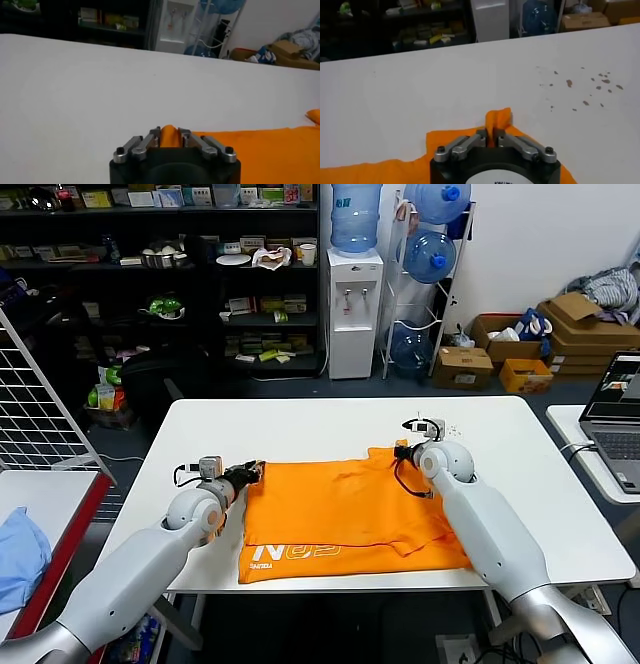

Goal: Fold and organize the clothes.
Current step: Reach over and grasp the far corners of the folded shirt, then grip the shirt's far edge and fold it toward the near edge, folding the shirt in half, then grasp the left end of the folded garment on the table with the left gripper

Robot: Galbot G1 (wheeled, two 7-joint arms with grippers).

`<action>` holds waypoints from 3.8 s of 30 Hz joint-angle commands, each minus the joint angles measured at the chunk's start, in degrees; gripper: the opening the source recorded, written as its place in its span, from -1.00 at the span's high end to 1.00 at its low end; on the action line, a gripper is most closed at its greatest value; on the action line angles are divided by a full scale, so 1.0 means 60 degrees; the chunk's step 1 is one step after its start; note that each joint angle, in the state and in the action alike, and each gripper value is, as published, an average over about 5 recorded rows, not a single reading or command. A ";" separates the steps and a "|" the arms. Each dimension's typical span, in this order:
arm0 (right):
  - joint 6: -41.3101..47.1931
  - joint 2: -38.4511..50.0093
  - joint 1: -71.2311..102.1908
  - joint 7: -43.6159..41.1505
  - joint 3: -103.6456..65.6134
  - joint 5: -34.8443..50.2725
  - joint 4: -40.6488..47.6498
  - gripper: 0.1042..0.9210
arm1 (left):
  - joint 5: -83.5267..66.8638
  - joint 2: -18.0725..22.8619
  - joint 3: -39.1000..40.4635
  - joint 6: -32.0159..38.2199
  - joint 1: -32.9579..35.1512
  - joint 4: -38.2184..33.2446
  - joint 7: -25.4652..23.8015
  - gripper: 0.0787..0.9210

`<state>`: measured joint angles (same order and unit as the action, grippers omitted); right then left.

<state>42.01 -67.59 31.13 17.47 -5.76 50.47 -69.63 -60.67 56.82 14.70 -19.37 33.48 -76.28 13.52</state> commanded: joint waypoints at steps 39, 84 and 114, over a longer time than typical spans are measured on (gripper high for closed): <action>0.0148 0.3177 0.4870 0.1358 -0.2201 0.1930 -0.6850 0.96 | -0.0068 -0.2056 -0.2220 0.0207 0.3988 -0.5671 0.0895 0.97; 0.0498 0.3594 0.7102 0.1729 -0.3473 0.2405 -0.8645 -0.62 | 0.0495 -0.1690 -0.3074 0.0364 0.6358 -0.6165 0.1221 -0.45; 0.0498 0.3302 0.7190 0.1668 -0.3563 0.2306 -0.8570 -1.00 | 0.1031 -0.1168 -0.2787 0.0612 0.6299 -0.5515 0.0936 -0.09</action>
<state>42.20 -47.56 74.28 27.56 -27.14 64.33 -121.16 -55.24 49.50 -2.08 -15.70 71.15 -109.60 19.17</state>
